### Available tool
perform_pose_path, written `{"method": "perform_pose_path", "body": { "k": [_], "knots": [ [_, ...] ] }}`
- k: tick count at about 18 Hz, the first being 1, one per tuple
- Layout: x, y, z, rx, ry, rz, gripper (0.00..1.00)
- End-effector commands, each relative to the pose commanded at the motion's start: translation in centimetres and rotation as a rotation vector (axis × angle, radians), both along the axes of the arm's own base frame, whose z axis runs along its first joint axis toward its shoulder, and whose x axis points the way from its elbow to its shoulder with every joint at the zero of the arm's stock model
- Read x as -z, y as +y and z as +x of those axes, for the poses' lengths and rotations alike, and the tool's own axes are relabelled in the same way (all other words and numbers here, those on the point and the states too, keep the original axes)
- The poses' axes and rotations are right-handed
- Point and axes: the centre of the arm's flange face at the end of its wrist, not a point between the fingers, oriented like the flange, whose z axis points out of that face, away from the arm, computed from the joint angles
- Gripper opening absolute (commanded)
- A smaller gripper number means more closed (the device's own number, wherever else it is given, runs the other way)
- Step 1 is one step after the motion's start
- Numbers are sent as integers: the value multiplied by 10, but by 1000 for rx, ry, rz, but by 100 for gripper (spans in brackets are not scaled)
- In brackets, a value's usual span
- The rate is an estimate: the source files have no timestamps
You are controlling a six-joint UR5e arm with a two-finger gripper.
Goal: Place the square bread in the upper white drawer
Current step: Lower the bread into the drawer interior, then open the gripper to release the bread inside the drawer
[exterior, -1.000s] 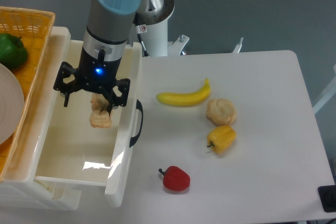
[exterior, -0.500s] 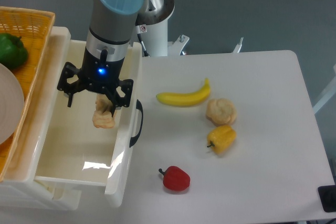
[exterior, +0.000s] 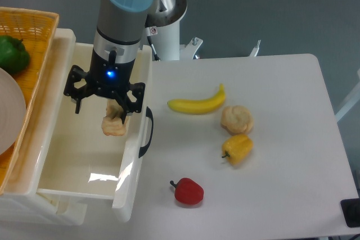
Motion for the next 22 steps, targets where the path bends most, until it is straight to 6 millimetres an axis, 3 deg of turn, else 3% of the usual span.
{"method": "perform_pose_path", "body": {
  "k": [10, 22],
  "knots": [
    [-5, -8, 5, -5, 20, -6, 100],
    [-2, -13, -4, -23, 34, -22, 100]
  ]
}}
